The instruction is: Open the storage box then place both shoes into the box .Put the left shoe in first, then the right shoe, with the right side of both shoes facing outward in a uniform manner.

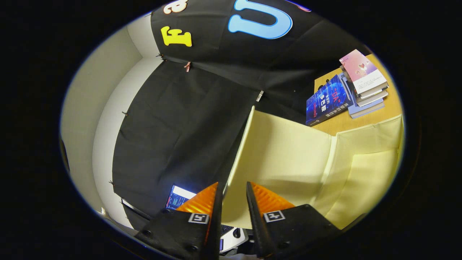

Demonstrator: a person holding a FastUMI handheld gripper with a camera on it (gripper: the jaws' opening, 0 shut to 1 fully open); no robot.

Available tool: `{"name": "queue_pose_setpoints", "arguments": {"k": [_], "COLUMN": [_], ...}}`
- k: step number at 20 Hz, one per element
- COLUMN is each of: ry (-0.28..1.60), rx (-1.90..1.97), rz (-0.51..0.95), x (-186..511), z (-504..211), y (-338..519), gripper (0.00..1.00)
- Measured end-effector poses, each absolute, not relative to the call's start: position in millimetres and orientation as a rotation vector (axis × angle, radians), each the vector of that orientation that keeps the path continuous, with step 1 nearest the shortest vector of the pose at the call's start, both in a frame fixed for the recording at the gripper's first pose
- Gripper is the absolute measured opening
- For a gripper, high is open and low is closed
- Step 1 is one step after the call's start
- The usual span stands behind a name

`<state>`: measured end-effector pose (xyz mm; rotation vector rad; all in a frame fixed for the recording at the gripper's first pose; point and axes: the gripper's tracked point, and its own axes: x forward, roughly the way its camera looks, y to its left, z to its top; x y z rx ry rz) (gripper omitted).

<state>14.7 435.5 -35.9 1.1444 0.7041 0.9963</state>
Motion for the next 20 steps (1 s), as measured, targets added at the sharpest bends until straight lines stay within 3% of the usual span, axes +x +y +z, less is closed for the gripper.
{"name": "queue_pose_setpoints", "arguments": {"k": [1, 7, 15, 20], "ry": [0.688, 0.648, 0.563, 0.596], "rx": [1.138, 1.029, 0.695, 0.524], "rz": [0.984, 0.903, 0.641, 0.440], "x": [17, 18, 3, -26], "z": [-37, -48, -95, -139], "y": [435, 403, 296, 209], "gripper": [0.56, 0.87, 0.96, 0.96]}}
